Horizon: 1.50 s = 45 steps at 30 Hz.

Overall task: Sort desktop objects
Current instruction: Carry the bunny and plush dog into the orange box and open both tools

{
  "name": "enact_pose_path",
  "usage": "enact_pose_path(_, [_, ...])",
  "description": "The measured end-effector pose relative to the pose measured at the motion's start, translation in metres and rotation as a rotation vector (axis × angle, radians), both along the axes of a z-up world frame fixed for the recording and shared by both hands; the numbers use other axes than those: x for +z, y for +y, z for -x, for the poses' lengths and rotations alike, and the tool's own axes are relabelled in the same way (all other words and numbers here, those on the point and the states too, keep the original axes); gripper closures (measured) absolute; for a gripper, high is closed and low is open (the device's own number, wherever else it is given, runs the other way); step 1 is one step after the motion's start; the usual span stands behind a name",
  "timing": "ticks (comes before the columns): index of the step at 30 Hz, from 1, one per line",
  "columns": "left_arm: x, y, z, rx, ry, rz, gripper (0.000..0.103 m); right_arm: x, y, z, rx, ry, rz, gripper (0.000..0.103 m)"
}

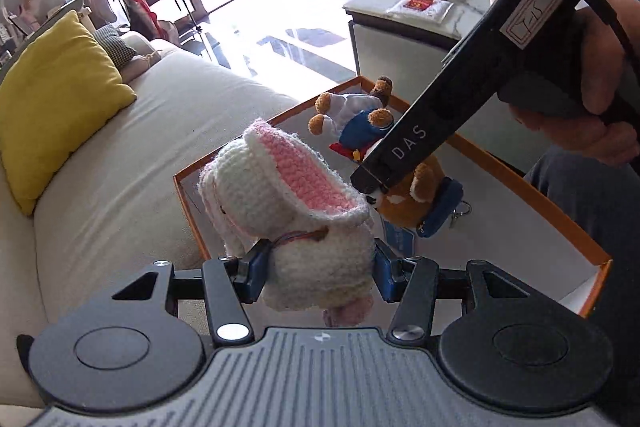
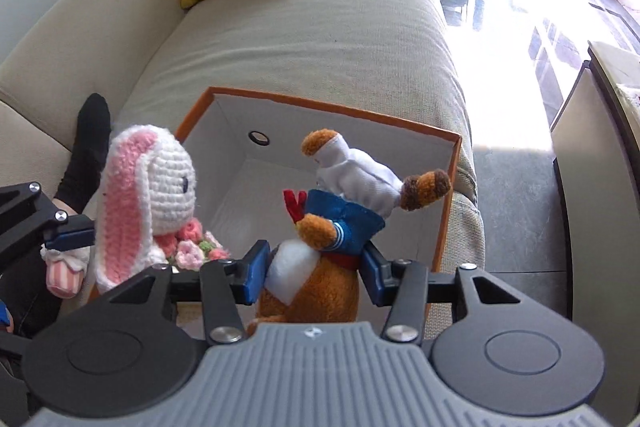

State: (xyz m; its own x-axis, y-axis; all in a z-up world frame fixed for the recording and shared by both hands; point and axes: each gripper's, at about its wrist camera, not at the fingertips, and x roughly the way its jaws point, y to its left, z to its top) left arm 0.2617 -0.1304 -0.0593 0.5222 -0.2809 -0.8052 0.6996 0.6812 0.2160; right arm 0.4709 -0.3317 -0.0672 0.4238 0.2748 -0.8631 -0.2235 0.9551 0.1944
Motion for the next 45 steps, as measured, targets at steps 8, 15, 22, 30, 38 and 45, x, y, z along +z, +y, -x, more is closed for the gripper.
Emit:
enact_pose_path(8, [-0.036,-0.017,-0.036,-0.106,0.101,-0.110,0.042,-0.027,0.011,-0.033,0.035,0.073,0.096,0.051])
enact_pose_path(15, [-0.053,-0.028,-0.056,-0.143,0.150,-0.159,0.041,-0.029,0.023,-0.036,0.082,0.066,0.161,0.049])
enact_pose_path(22, [-0.064,-0.024,-0.066,-0.117,0.150,-0.136,0.038,-0.022,0.019,-0.030,0.087,0.040,0.190,0.042])
enact_pose_path(30, [-0.061,-0.020,-0.062,-0.118,0.130,-0.091,0.033,0.009,0.006,-0.008,0.039,-0.025,0.132,0.042])
enact_pose_path(38, [-0.063,-0.015,-0.063,-0.127,0.154,-0.025,0.043,0.024,-0.005,-0.004,0.009,-0.076,0.168,0.042])
enact_pose_path(45, [-0.062,-0.011,-0.066,-0.119,0.143,-0.029,0.042,0.010,-0.016,-0.009,-0.021,-0.037,0.160,0.042])
